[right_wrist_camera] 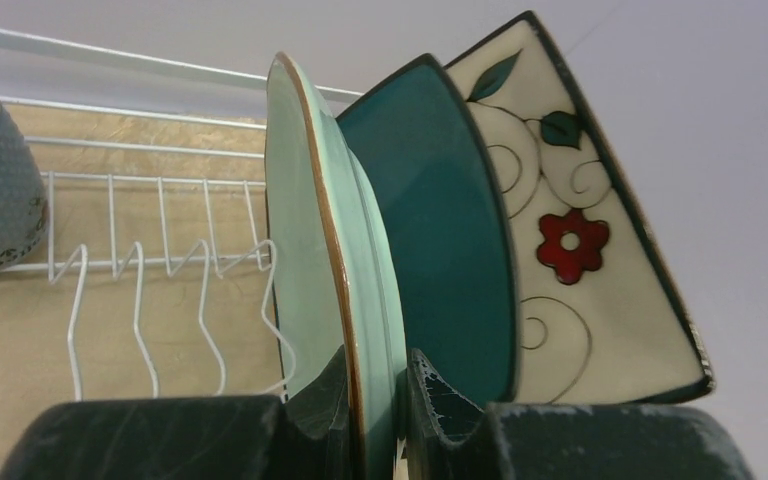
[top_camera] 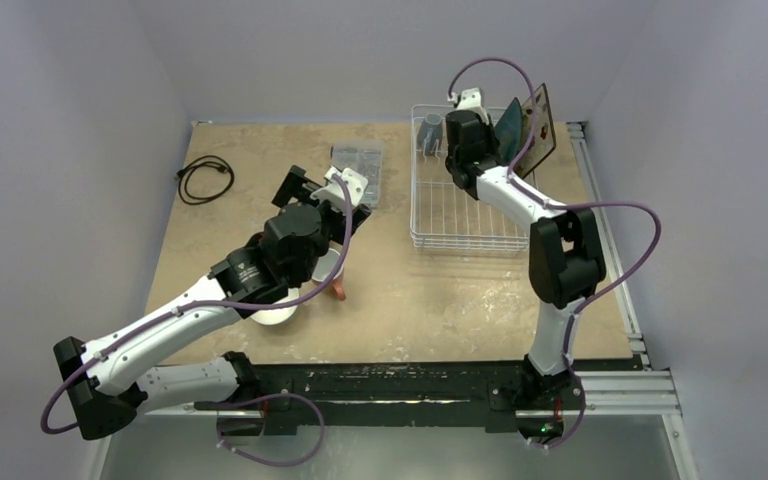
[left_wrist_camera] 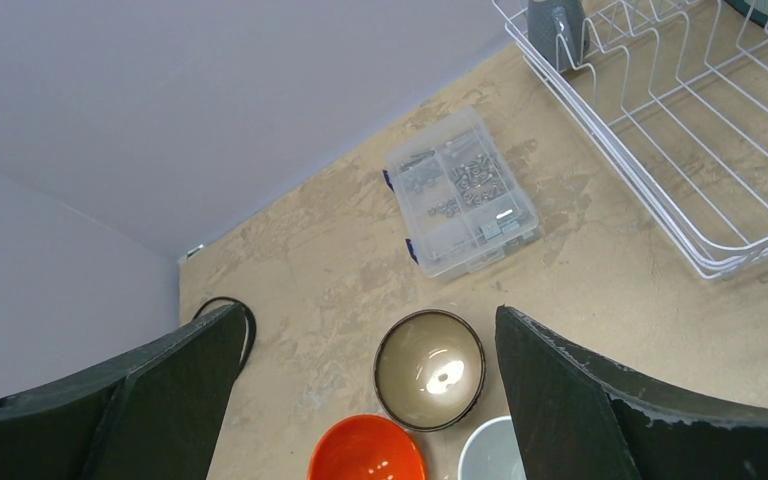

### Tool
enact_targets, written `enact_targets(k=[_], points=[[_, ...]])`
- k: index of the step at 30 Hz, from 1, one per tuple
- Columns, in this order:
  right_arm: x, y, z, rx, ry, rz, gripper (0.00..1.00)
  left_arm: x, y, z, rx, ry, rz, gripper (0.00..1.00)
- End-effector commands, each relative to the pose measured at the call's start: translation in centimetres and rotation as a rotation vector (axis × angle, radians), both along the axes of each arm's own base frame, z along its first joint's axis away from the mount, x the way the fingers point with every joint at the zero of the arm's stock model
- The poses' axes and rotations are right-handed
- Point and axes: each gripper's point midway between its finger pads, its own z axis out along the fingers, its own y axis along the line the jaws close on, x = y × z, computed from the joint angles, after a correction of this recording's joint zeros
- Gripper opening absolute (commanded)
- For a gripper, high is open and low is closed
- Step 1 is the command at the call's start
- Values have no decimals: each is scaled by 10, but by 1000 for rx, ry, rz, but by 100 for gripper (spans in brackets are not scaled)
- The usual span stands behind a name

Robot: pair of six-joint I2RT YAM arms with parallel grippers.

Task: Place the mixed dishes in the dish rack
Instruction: Insert the plate into the dish rack.

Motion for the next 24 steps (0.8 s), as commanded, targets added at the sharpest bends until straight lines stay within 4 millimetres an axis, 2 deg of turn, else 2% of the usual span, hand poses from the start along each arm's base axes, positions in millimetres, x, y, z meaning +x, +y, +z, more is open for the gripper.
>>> enact_targets(k=[1,12,19,24], points=[[17,-3,62,39,-198,-31,0,5,-3,7,-29,-26,-4,94],[36,-8,38,154,-166,8,0,9,-9,-2,-17,7,-13,94],[35,-13,36,195,-158,15,25,11,-12,-7,-16,23,-17,94],[28,-15,50,211,-158,8,39,13,-11,-8,-8,25,-10,94]])
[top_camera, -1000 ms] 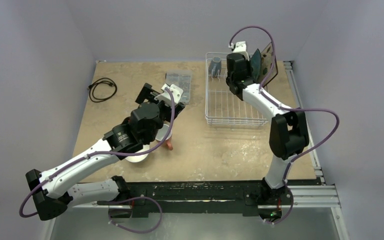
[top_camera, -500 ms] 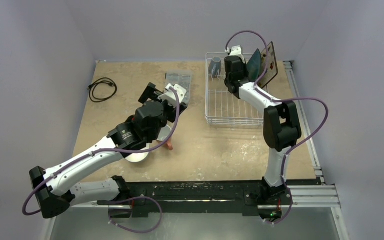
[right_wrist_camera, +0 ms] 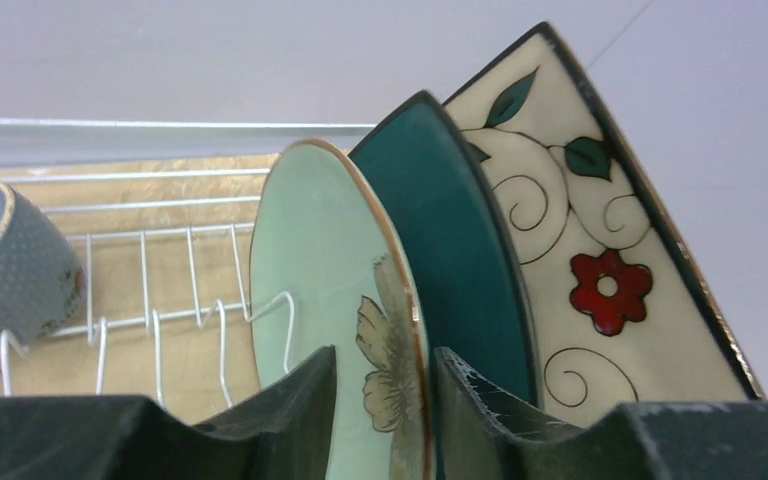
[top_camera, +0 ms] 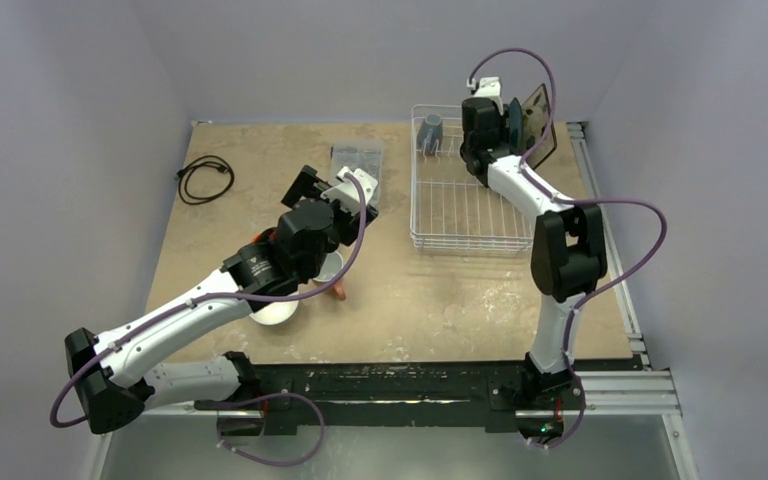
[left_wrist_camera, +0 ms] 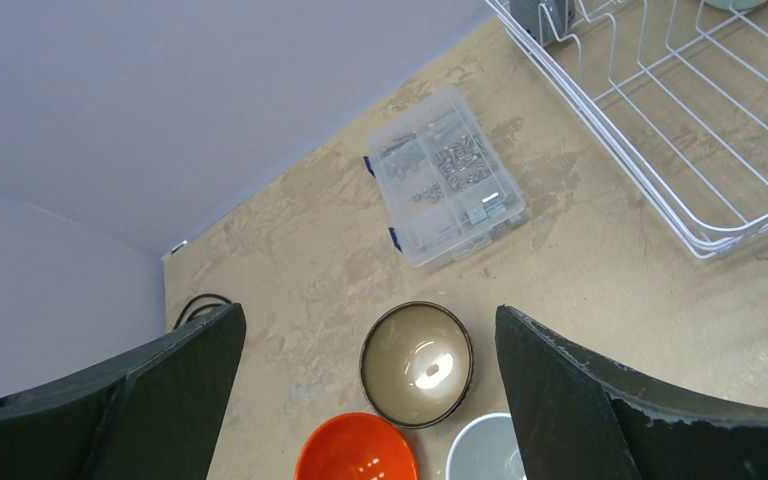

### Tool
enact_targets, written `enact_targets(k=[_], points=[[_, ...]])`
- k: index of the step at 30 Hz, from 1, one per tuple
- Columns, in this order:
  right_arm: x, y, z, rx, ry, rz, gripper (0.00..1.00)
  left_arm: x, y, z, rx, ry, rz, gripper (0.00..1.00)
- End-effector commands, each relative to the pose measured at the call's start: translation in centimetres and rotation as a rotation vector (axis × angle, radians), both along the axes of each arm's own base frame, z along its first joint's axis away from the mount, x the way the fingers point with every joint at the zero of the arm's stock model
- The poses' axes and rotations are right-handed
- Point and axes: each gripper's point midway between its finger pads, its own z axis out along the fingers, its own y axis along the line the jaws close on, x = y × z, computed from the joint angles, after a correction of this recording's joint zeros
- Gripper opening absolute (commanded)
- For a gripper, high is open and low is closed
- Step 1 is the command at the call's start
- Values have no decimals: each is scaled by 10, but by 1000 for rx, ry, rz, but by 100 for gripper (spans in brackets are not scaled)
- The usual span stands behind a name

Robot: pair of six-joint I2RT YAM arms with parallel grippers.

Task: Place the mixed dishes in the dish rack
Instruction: Insert the plate into the dish rack.

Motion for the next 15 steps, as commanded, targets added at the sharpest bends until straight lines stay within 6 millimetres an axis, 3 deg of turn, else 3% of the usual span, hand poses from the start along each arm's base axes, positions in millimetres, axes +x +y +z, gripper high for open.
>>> enact_targets(k=[1,4,8,12,15], points=[[-4,-6,68,67,-149,-33,43,4,0,12,-45,-24,9,94],[-15,-11,85,79,-170,-54,51,4,-1,11,-48,-19,5,94],[-33,10,103,215,-180,30,55,5,-1,10,-37,-16,11,94],[-66,62,105,364,-147,249,56,7,1,9,-36,-16,21,94],[-107,106,91,408,-130,436,60,8,2,8,-31,-13,26,94]])
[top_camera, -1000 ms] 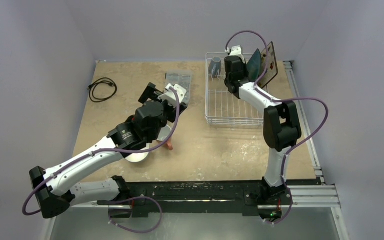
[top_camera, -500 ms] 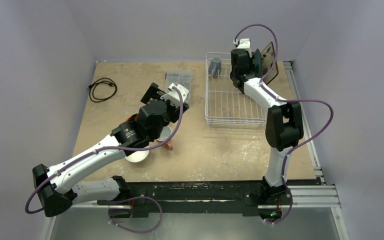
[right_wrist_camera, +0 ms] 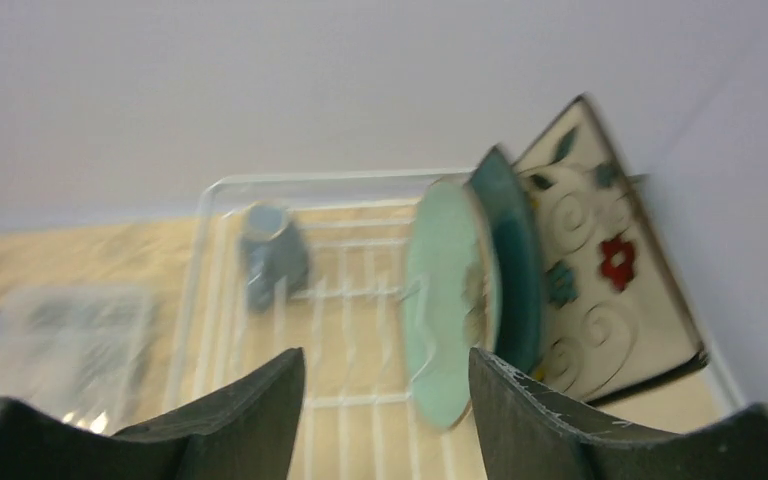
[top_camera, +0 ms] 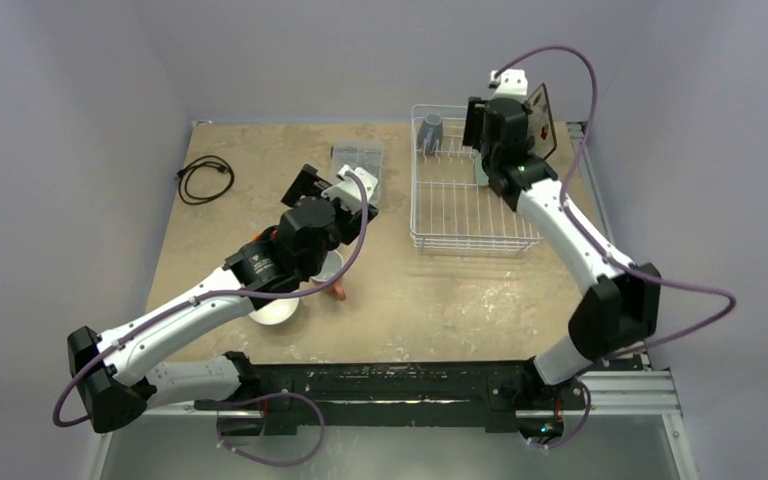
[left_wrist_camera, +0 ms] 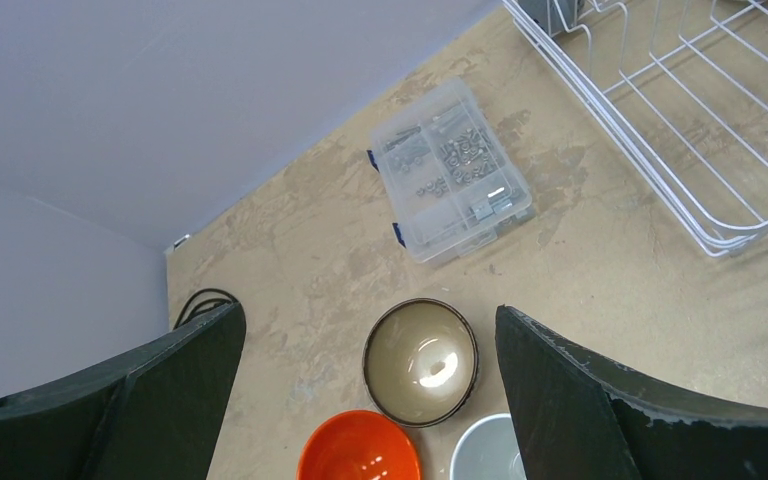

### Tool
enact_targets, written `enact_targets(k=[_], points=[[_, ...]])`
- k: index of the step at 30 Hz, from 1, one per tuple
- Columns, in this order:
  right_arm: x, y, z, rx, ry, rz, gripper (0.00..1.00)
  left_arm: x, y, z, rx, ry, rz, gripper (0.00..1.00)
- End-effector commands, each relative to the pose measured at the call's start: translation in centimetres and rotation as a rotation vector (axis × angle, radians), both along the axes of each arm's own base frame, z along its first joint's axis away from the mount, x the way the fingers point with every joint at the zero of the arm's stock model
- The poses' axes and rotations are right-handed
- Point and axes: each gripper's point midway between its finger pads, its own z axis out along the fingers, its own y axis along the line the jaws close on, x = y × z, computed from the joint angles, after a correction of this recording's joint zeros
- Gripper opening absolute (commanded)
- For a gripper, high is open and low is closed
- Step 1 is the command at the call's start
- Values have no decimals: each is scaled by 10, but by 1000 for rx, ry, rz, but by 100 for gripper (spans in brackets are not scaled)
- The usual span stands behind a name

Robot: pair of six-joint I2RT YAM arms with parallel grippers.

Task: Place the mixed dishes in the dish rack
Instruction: Insert the plate into the dish rack, then pick up the bowl from the center of the board.

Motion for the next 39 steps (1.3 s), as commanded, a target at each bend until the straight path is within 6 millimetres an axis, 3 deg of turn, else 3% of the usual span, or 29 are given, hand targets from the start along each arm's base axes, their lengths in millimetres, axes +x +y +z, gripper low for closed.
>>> enact_targets(k=[1,7,9,12,19,23,28,34,36,39], points=[[-66,82,1,133,-41,347,64,4,1,13,-40,-24,19,94],[-167,160,-26,380,-108,882,73,9,1,5,-2,-13,32,97],[-190,165,-36,407,-110,947,74,11,0,0,14,-3,39,98],[-201,151,-46,400,-117,909,76,13,-4,-7,31,18,39,98],[-196,89,-47,265,-154,630,77,19,-11,-34,96,96,53,98],[-200,70,-34,261,-194,552,78,27,0,-48,208,119,164,99],[-214,64,-23,296,-256,562,80,28,43,-51,256,134,379,100],[-217,69,-33,339,-256,583,82,12,121,-65,113,229,607,100],[-214,73,-38,340,-239,590,82,2,150,-74,129,259,704,100],[-213,75,-41,339,-221,596,82,-14,185,-107,130,392,830,100]])
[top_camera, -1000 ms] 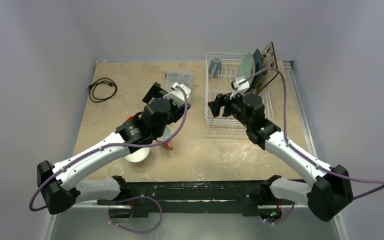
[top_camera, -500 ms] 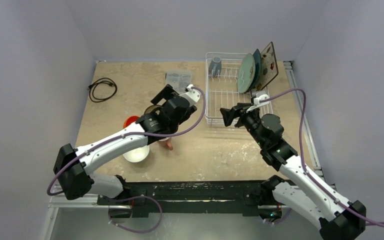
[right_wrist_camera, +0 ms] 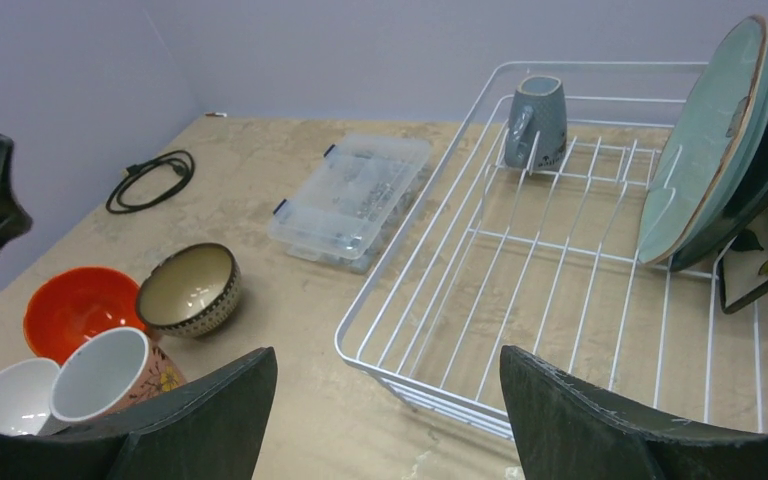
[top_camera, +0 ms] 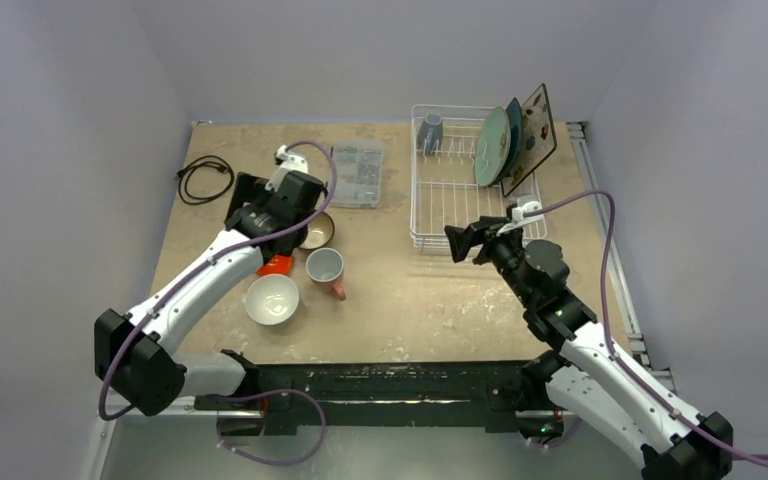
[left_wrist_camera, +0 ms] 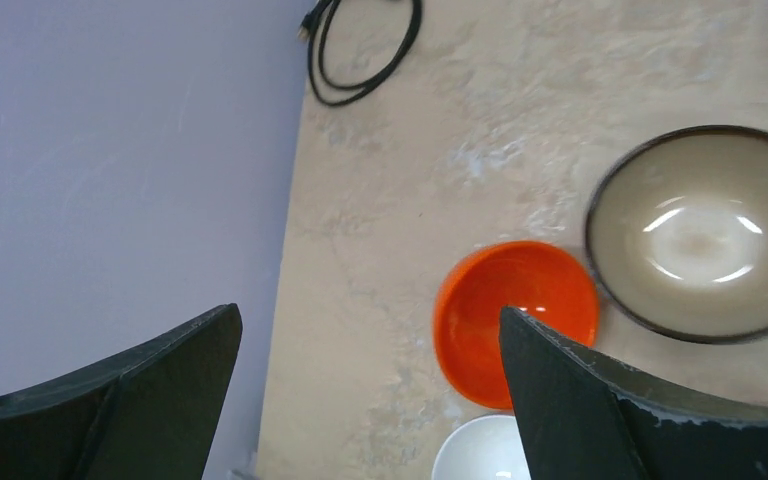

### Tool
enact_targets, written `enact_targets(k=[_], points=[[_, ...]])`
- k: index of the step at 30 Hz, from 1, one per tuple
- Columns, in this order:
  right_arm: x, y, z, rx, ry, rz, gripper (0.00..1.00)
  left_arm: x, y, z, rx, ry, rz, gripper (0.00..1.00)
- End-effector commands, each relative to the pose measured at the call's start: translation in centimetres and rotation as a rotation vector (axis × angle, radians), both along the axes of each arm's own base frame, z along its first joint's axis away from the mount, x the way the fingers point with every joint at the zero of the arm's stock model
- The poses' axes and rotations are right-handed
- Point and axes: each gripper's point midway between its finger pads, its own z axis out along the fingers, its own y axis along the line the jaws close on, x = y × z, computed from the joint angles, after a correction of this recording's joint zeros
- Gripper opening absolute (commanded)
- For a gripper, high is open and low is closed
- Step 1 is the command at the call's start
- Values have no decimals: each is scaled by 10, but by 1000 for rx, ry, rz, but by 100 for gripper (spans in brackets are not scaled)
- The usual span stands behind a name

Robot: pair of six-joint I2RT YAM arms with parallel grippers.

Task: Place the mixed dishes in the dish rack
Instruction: Pick up the bowl from the center of the board.

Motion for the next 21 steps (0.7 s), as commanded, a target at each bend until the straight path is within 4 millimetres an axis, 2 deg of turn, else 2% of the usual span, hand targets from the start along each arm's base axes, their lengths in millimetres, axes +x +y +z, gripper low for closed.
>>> enact_targets(k=[1,3,4,9,14,16,19,21], points=[[4,4,7,33,-17,3,82,-32,54,-45,-46,146,223,100],[4,3,7,34,-18,3,82,-29,45,-65,-70,223,162,100],[3,3,6,35,-18,3,82,-27,43,-69,-74,238,156,100],[3,2,7,36,-20,-2,83,-24,58,-93,-30,368,232,100],[3,2,5,36,-16,-6,82,-28,56,-122,-38,488,201,97],[4,3,3,33,-9,-5,83,-28,60,-130,-16,533,213,90],[5,3,3,34,-7,-6,82,-23,66,-131,-20,541,241,71],[5,2,2,33,-7,-8,82,-19,73,-129,-56,524,264,62]])
